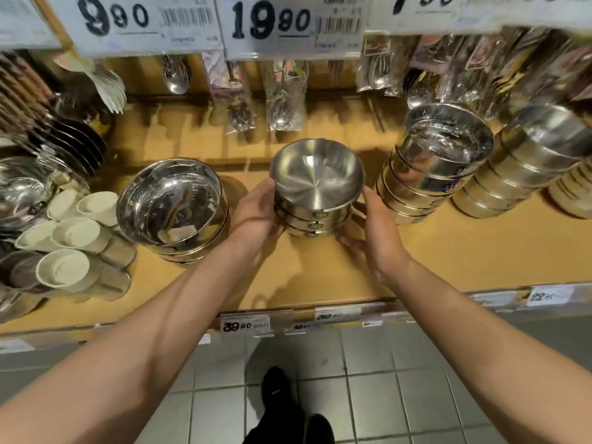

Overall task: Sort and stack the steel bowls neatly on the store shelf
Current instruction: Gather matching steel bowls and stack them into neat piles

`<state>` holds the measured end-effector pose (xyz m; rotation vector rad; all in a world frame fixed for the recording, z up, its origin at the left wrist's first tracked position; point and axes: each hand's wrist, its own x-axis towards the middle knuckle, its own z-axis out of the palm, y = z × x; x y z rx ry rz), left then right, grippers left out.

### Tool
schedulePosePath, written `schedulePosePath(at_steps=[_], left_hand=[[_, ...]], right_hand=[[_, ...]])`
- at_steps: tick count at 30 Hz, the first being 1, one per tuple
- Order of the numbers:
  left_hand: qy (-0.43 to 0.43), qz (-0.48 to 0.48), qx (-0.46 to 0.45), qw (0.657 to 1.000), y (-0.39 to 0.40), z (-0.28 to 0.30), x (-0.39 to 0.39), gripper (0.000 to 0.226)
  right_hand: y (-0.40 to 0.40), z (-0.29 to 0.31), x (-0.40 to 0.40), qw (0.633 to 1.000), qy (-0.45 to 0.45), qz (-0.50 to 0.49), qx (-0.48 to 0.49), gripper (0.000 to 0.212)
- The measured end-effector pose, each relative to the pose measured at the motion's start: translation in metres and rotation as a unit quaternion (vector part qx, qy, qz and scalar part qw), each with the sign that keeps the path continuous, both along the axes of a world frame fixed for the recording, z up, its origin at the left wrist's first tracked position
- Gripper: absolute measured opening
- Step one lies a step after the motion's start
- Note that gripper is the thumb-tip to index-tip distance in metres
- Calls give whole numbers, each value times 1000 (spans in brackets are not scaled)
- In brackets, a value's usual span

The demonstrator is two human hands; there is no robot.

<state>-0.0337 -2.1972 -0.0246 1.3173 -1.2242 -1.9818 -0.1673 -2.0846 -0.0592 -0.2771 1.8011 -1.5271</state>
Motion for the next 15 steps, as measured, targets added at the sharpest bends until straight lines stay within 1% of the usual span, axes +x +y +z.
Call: schedulePosePath(at_steps=[2,3,5,8,10,12,15], left_hand=[[-16,4,9,1000,9,-6,10,17],[-29,14,17,999,14,-9,18,19],[-50,34,19,998,24,-16,39,19],[-73,39,13,996,40,-15,77,30],[-57,34,12,998,49,-5,103,33],[-66,45,-8,997,55,5,129,35],[-90,97,-35,991,55,13,170,24]], right_hand=[[12,-11,10,999,-32,-30,2,28],[19,-15,16,998,-47,-35,7,29],[33,-19,30,997,-72,-28,17,33],[45,-12,49,994,-108,-2,18,27],[50,0,61,993,-114,23,21,26],[50,13,70,992,-117,40,28,27],[44,29,83,991,-103,77,46,34]])
